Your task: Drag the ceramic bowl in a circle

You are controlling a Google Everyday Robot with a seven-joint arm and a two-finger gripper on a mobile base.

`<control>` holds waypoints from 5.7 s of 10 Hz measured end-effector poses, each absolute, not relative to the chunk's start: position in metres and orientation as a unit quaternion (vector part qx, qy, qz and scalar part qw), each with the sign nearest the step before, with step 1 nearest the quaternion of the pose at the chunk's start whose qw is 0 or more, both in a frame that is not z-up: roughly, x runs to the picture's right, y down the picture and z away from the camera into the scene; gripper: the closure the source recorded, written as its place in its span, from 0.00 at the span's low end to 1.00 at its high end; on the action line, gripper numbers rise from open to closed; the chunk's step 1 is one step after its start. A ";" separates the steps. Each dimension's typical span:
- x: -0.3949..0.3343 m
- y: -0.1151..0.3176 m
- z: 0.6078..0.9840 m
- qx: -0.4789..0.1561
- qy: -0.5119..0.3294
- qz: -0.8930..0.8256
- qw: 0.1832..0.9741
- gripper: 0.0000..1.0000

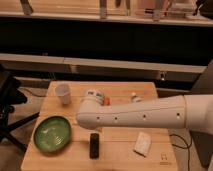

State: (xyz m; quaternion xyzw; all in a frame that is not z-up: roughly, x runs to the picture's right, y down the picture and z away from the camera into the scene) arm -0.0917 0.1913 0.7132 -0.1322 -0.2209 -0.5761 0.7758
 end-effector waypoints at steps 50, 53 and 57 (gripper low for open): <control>-0.175 0.249 0.777 -0.181 -0.325 -0.648 0.665 0.20; -0.173 0.250 0.778 -0.185 -0.323 -0.644 0.669 0.20; -0.170 0.253 0.776 -0.192 -0.320 -0.636 0.676 0.20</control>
